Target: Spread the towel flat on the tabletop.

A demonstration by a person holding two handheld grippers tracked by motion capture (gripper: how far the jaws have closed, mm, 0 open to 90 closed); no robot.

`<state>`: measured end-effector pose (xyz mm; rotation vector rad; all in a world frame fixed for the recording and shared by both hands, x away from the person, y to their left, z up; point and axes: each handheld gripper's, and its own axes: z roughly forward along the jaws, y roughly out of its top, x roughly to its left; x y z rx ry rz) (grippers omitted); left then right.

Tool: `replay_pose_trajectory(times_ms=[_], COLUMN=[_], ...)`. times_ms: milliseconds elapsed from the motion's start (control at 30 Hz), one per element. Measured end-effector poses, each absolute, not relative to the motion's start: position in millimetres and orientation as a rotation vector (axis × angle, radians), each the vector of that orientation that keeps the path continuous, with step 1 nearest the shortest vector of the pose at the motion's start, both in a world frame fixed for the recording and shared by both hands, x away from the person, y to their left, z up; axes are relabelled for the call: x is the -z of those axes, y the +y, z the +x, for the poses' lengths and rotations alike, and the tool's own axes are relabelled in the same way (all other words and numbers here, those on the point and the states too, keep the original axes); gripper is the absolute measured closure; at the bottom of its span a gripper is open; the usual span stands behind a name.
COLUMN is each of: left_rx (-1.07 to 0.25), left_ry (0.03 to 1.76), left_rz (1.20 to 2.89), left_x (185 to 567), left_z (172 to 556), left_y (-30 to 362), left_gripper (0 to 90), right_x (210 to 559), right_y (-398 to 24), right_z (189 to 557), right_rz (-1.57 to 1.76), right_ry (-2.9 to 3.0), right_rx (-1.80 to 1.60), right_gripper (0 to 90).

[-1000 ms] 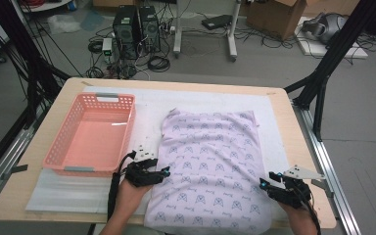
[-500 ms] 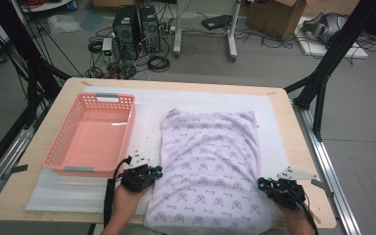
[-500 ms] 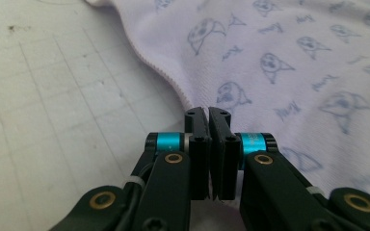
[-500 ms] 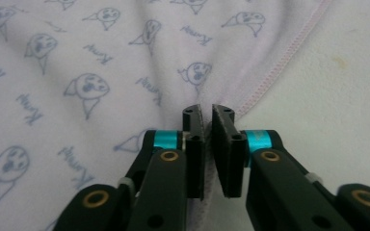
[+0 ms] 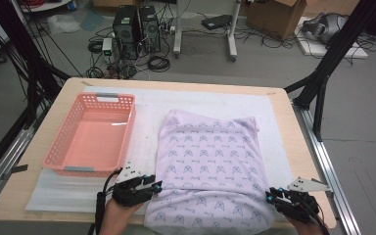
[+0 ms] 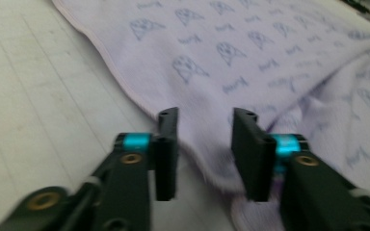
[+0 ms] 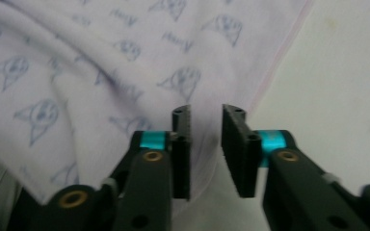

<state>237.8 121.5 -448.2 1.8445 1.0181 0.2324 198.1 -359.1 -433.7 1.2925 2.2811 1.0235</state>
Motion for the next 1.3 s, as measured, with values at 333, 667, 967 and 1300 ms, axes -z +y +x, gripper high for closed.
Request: replay_pose_trajectory(times_ms=[333, 667, 967, 1300], left_rx=[-0.271, -0.423, -0.484, -0.379], left_ry=[1.035, 1.132, 1.137, 1.031], left_rz=[1.964, 1.915, 1.849, 1.832], left_x=[451, 439, 440, 439], left_z=[275, 310, 328, 279], left_y=[88, 84, 86, 104], left_gripper=[59.0, 88.5, 85.6, 49.1], right_x=[443, 446, 446, 430], right_y=[-349, -351, -342, -356], right_z=[238, 276, 309, 268], right_rz=[1.329, 1.323, 1.331, 1.317], right_ry=[2.240, 2.149, 2.062, 2.054], right_rx=[-1.000, -1.016, -0.998, -1.101], right_gripper=[55.0, 88.8, 87.6, 64.8])
